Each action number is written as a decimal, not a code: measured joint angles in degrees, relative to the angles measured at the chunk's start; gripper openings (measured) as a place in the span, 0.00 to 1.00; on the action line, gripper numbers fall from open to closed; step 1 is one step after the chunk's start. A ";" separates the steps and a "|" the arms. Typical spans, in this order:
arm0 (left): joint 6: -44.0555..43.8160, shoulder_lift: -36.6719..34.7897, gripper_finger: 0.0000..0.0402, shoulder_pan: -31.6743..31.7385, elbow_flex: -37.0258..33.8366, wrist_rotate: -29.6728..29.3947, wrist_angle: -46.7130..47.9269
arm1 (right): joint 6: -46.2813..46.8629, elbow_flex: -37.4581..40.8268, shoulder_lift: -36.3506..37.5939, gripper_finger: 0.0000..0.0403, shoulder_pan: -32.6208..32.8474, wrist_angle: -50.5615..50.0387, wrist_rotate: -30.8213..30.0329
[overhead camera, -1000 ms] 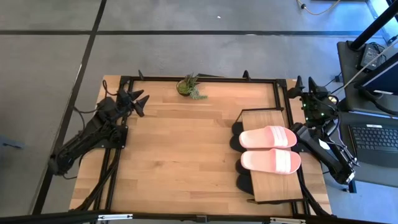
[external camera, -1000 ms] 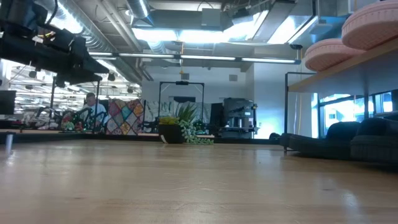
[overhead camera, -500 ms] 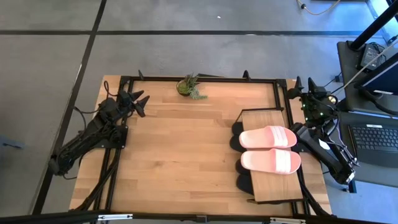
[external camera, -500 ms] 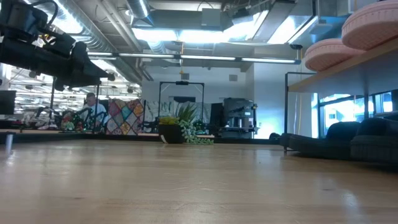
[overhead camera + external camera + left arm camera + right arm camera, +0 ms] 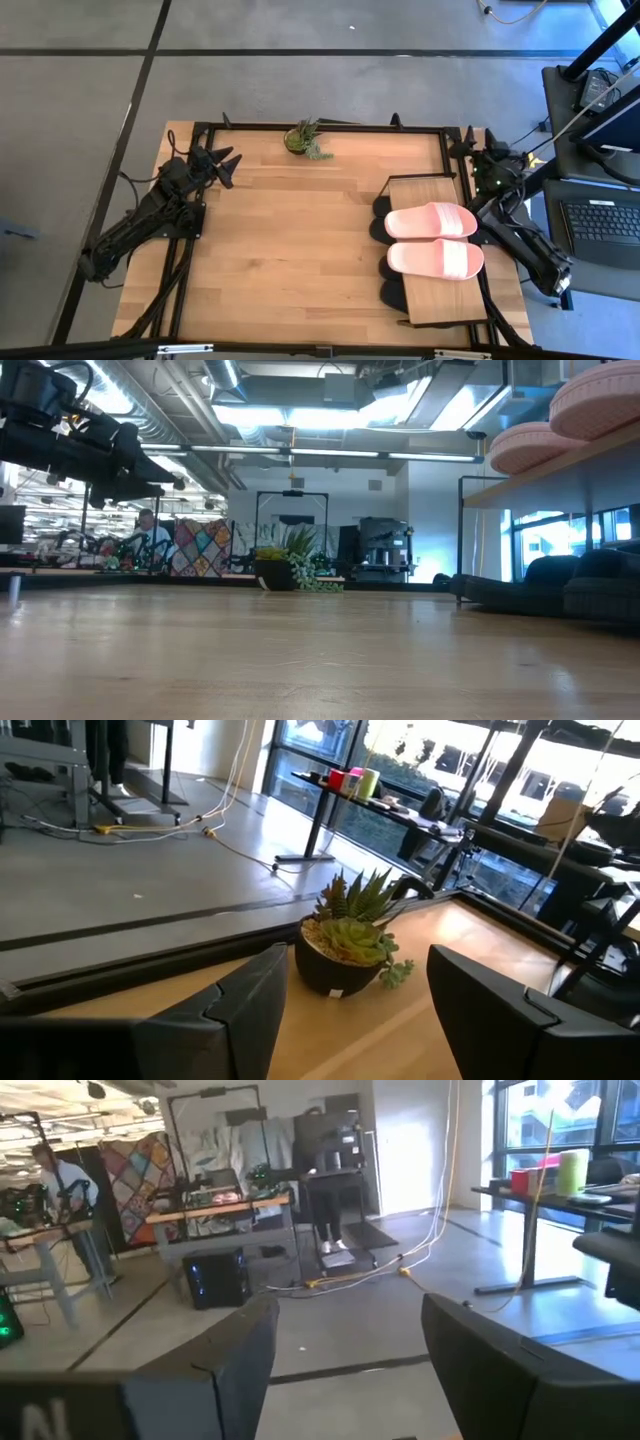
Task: Pick and place slides into the shelf
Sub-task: Return to Home Position
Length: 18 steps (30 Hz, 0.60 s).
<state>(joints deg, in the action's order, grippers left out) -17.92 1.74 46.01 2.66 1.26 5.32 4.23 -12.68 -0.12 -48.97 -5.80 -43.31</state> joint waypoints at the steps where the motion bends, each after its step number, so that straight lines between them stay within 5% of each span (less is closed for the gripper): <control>1: -0.01 0.00 0.57 -0.11 0.00 0.00 0.00 | 0.04 0.93 0.00 0.61 0.00 0.65 0.47; 18: -0.10 0.00 0.57 -4.75 0.00 0.11 0.07 | 1.11 5.85 0.02 0.61 -7.37 3.49 2.81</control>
<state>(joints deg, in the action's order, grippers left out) -18.02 1.74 41.26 2.66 1.37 5.39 5.34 -6.83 -0.10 -56.34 -2.31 -40.49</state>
